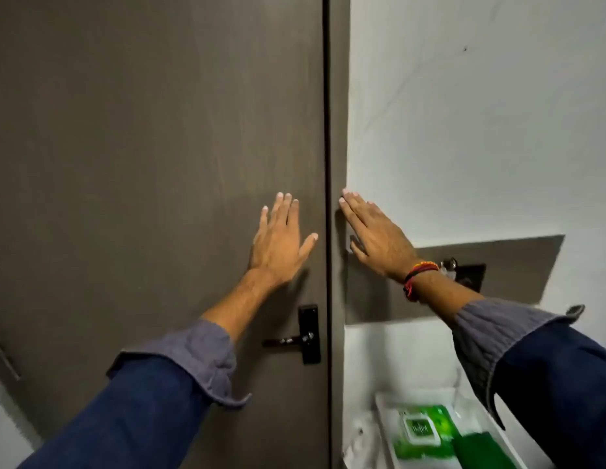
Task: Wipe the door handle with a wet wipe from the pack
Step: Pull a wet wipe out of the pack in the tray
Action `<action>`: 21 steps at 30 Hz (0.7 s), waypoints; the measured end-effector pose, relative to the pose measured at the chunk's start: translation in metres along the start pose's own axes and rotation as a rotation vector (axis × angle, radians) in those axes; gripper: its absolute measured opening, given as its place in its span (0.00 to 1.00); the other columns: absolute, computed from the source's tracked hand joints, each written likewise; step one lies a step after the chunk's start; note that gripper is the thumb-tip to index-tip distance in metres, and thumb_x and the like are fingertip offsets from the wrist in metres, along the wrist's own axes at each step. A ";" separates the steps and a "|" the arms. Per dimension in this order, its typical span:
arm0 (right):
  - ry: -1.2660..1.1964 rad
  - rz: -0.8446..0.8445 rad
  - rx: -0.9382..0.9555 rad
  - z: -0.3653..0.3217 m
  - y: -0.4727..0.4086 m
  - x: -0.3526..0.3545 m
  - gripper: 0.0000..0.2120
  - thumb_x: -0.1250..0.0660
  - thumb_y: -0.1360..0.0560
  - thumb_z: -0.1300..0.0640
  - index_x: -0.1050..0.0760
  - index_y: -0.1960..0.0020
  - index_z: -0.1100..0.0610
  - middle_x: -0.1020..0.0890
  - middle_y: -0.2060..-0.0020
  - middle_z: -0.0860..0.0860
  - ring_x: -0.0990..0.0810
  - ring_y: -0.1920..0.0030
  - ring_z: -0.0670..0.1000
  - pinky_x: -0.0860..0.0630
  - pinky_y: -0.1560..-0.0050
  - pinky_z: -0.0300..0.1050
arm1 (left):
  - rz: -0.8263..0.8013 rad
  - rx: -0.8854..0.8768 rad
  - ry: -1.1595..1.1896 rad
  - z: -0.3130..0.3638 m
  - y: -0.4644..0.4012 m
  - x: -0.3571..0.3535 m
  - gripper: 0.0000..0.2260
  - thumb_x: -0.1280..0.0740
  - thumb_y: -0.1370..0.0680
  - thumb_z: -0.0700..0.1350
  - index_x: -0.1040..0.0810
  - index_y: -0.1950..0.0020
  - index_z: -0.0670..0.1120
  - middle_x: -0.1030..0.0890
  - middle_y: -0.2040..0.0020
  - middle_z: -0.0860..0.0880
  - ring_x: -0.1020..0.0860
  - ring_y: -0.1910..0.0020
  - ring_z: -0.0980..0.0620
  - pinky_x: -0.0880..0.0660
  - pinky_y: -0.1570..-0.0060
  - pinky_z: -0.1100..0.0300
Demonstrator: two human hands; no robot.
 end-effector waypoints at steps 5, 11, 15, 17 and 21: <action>-0.078 -0.257 -0.156 0.023 0.149 -0.093 0.41 0.36 0.27 0.63 0.47 0.18 0.62 0.46 0.17 0.58 0.47 0.17 0.57 0.44 0.18 0.56 | -0.163 -0.099 0.122 0.078 0.097 -0.127 0.35 0.38 0.20 0.55 0.43 0.19 0.37 0.41 0.18 0.39 0.46 0.18 0.43 0.47 0.18 0.44; -0.221 -0.796 -0.350 0.066 0.334 -0.202 0.37 0.39 0.19 0.59 0.56 0.17 0.62 0.56 0.17 0.58 0.54 0.16 0.56 0.53 0.17 0.49 | -0.498 -0.173 0.261 0.162 0.209 -0.265 0.34 0.31 0.21 0.51 0.37 0.21 0.35 0.34 0.22 0.36 0.35 0.22 0.38 0.43 0.22 0.41; -0.276 -1.087 -0.353 0.091 0.411 -0.267 0.36 0.42 0.16 0.53 0.58 0.17 0.62 0.55 0.17 0.59 0.54 0.16 0.56 0.53 0.17 0.49 | -0.751 -0.221 0.176 0.210 0.251 -0.364 0.30 0.43 0.16 0.54 0.45 0.19 0.38 0.40 0.19 0.39 0.43 0.19 0.42 0.51 0.18 0.47; -0.286 -1.139 -0.319 0.091 0.424 -0.289 0.36 0.43 0.16 0.52 0.58 0.17 0.62 0.55 0.17 0.59 0.55 0.16 0.57 0.54 0.16 0.52 | -0.846 -0.259 0.088 0.225 0.263 -0.395 0.29 0.45 0.14 0.52 0.46 0.19 0.38 0.41 0.19 0.38 0.44 0.19 0.42 0.50 0.19 0.47; -0.238 -1.058 -0.282 0.092 0.431 -0.316 0.32 0.46 0.16 0.55 0.54 0.18 0.65 0.51 0.17 0.63 0.51 0.17 0.60 0.54 0.16 0.54 | -0.962 -0.282 -0.050 0.240 0.271 -0.431 0.26 0.47 0.14 0.45 0.48 0.19 0.35 0.44 0.18 0.36 0.45 0.18 0.40 0.50 0.19 0.47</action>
Point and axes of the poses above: each hand's wrist, its own y-axis away from the middle knuckle, its own x-axis out of the back of the hand, z = x × y, the point moved 3 cm from there along -y, towards the middle knuckle
